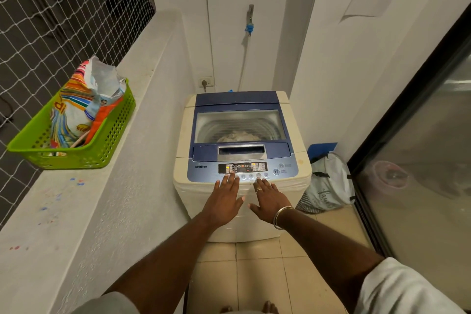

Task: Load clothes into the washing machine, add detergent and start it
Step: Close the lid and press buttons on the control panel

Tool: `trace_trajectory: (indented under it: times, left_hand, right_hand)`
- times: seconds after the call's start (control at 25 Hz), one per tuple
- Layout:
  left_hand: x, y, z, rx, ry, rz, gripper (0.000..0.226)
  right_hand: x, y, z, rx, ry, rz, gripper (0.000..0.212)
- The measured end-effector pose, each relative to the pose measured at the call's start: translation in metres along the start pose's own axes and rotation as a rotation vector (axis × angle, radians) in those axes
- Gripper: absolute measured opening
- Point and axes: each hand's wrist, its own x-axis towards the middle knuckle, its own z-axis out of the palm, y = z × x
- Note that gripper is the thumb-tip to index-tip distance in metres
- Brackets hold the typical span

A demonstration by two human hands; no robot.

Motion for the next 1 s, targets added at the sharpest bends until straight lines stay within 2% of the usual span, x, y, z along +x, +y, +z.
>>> trace_trajectory:
  times: [0.56, 1.0]
  left_hand:
    - [0.014, 0.018, 0.014, -0.003, -0.054, 0.038, 0.069]
    - [0.017, 0.013, 0.013, -0.029, -0.077, 0.011, 0.069]
  right_hand:
    - [0.007, 0.04, -0.001, 0.082, -0.012, 0.156, 0.08]
    - [0.016, 0.057, -0.003, 0.046, -0.036, 0.139, 0.083]
